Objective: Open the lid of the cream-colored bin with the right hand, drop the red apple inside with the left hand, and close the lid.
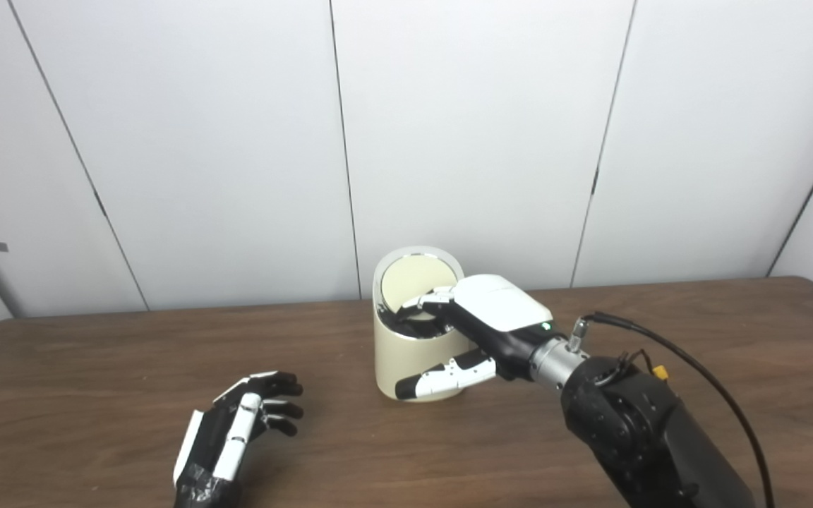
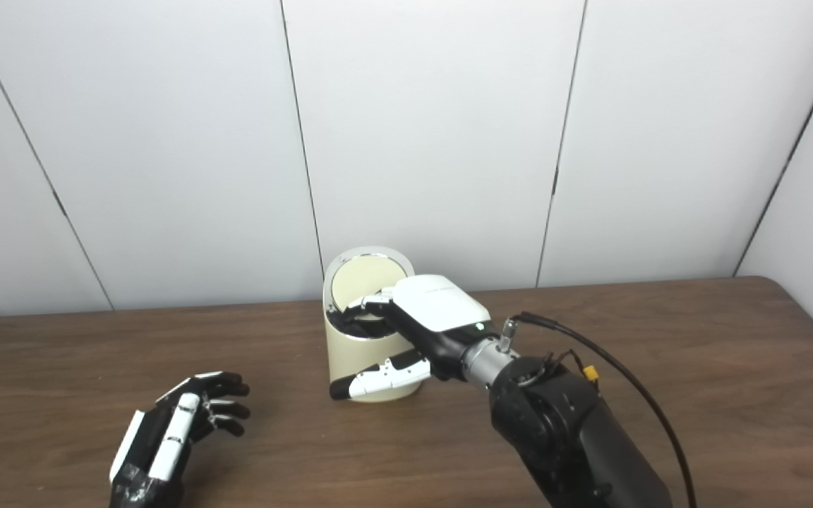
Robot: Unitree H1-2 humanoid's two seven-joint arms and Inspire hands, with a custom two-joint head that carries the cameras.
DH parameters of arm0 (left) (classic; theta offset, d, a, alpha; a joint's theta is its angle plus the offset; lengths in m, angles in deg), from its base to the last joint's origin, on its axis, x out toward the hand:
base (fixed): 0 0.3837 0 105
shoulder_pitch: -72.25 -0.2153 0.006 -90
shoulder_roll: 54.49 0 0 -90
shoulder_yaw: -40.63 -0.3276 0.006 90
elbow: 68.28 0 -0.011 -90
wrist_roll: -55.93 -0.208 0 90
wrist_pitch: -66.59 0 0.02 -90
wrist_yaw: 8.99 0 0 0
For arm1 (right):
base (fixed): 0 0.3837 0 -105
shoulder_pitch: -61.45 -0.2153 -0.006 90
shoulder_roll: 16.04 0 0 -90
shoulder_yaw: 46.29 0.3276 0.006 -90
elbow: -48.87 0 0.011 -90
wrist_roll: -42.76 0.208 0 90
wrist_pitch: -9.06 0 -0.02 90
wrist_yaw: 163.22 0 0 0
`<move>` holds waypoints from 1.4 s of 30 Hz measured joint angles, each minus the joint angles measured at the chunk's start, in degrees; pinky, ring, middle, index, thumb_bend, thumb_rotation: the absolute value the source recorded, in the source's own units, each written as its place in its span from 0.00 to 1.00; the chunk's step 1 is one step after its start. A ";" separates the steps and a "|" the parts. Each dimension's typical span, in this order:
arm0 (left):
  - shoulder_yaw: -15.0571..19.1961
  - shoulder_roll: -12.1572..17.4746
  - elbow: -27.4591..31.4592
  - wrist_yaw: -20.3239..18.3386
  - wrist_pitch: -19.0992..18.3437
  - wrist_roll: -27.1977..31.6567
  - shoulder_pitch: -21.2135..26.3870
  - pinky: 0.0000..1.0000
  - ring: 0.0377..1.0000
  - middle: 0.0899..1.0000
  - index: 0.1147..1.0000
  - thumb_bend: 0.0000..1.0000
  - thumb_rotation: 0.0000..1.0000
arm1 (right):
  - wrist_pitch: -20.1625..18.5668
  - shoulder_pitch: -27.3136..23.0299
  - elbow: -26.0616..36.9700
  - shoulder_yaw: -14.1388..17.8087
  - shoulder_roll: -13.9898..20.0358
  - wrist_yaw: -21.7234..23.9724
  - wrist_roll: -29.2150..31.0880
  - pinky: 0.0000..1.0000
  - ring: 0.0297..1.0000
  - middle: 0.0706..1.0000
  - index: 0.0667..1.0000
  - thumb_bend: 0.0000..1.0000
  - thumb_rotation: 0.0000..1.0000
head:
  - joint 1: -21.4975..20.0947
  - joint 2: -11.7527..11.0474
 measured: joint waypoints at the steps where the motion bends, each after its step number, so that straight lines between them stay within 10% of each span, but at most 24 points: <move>1: -0.01 0.00 -0.04 -0.03 0.01 0.06 0.00 0.45 0.53 0.60 0.58 0.37 0.76 | 0.05 0.08 -0.10 0.01 -0.01 -0.40 0.27 0.85 0.86 0.79 0.79 0.87 0.88 | 0.00 0.00; 15: -0.56 0.30 -2.78 0.01 1.30 -1.49 0.62 0.44 0.52 0.59 0.59 0.45 0.85 | 4.18 2.50 -2.38 0.84 -1.74 -7.89 2.42 1.00 1.00 0.99 0.99 0.79 0.80 | 0.00 -1.41; 32: -0.65 0.75 -2.86 0.27 1.30 -2.70 0.66 0.46 0.53 0.59 0.59 0.43 0.85 | 11.31 6.09 -2.86 4.22 -3.94 -24.80 -1.63 1.00 1.00 1.00 1.00 0.75 0.81 | -0.26 -1.67; 37: -0.27 0.58 -3.52 0.91 2.32 -3.10 0.77 0.46 0.51 0.56 0.58 0.36 0.72 | 15.06 8.10 -1.92 8.42 -5.54 -33.67 -0.88 0.99 1.00 1.00 1.00 0.52 0.99 | -0.35 -2.02; 42: 1.95 -2.08 -4.86 4.90 5.55 -3.80 1.26 0.48 0.53 0.54 0.59 0.26 0.24 | 20.56 10.79 -1.85 14.25 -9.35 -42.09 8.21 0.67 0.79 0.81 0.80 0.29 0.74 | -0.44 -2.20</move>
